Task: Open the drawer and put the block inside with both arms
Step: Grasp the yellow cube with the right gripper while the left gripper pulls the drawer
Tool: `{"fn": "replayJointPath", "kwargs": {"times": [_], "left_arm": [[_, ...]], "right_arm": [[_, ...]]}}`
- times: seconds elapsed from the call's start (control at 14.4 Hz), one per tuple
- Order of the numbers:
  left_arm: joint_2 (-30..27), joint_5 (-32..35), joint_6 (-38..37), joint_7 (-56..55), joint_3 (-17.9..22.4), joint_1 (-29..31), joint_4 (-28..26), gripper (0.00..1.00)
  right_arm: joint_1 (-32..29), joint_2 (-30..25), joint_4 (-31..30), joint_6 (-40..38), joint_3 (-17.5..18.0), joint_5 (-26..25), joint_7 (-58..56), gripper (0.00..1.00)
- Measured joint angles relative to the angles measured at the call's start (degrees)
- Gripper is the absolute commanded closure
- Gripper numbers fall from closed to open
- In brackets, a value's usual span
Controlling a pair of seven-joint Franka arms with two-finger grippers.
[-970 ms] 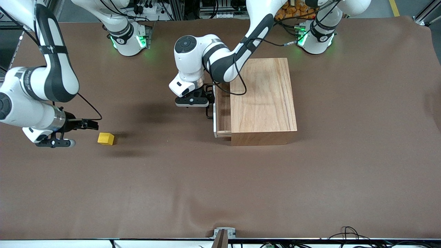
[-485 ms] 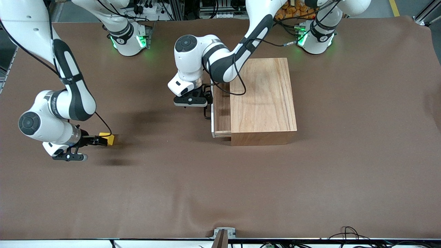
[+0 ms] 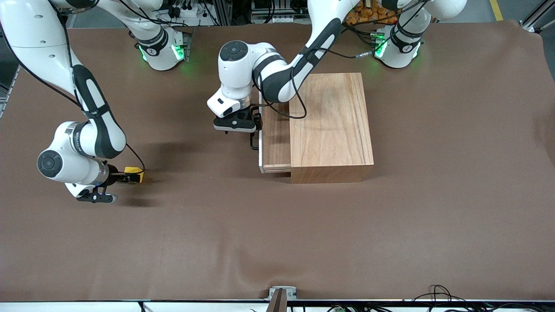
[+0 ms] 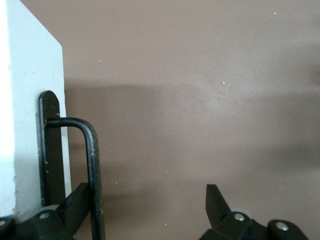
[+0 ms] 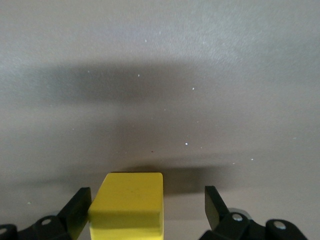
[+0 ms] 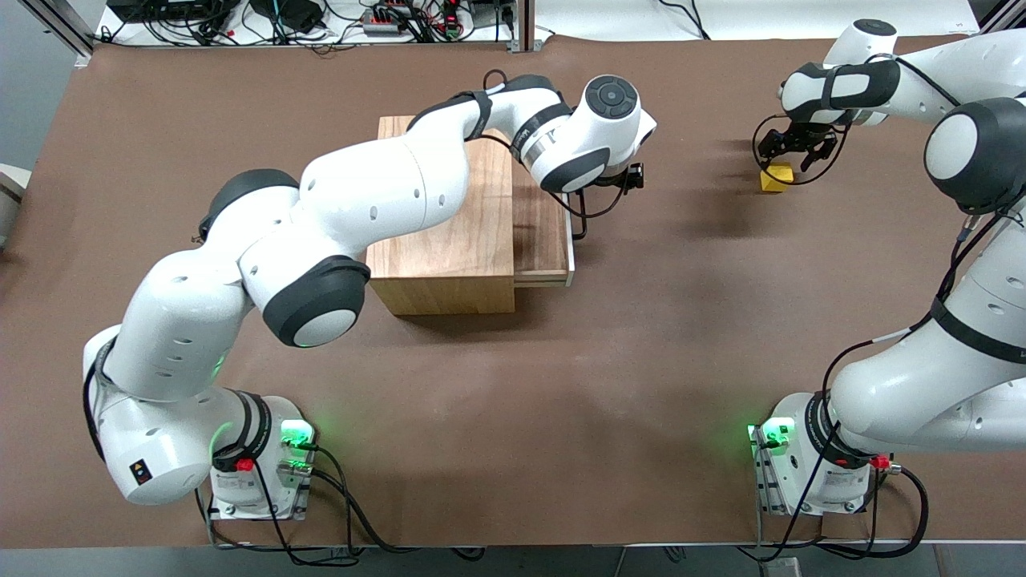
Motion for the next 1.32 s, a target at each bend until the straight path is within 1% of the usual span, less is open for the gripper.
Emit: {"fn": "replayJointPath", "kwargs": {"times": [0.07, 0.14, 0.21, 0.28, 0.49, 0.62, 0.83, 0.97, 1.11, 1.32], "left_arm": [[0.08, 0.00, 0.93, 0.00, -0.01, -0.10, 0.00, 0.00], [0.22, 0.00, 2.15, 0.01, -0.08, -0.19, 0.00, 0.00], [0.42, 0.00, 3.03, 0.06, -0.09, -0.35, 0.00, 0.00], [0.55, 0.04, 3.31, 0.15, -0.01, -0.51, -0.01, 0.00], [0.55, 0.08, 4.12, 0.16, -0.14, -0.59, 0.05, 0.00], [0.55, 0.08, 4.46, 0.16, -1.00, -0.71, 0.21, 0.00], [0.32, 0.08, 4.44, 0.15, -1.42, -1.06, 0.82, 0.00], [-0.19, 0.08, 3.10, 0.15, -1.46, -1.14, 1.42, 0.00], [-0.84, 0.08, 0.42, 0.15, -1.31, -1.03, 1.66, 0.00], [-3.22, 0.08, -5.37, 0.12, -0.92, -0.41, 1.98, 0.00]], "right_arm": [[0.00, 0.16, -0.25, -0.10, 0.04, 0.68, 0.00, 0.06], [0.00, 0.25, -0.47, -0.36, 0.09, 1.55, 0.00, 0.55], [0.01, 0.28, -0.62, -0.84, 0.13, 2.40, -0.01, 0.84], [0.01, 0.28, -0.64, -1.57, 0.16, 3.04, -0.01, 0.91], [0.01, 0.13, -0.53, -4.15, 0.18, 5.15, -0.04, 0.92], [0.01, -1.16, 0.21, -7.28, 0.20, 5.45, -0.04, 1.00], [0.01, -5.95, 1.85, -11.72, 0.16, 5.52, -0.19, 1.00], [0.00, -9.69, 2.63, -14.01, 0.05, 5.52, -1.34, 1.00], [-0.13, -14.29, 4.51, -20.09, -0.16, 5.52, -2.31, 1.00], [-1.24, -20.96, 9.22, -33.70, -0.32, 5.52, -2.34, 1.00]]}}
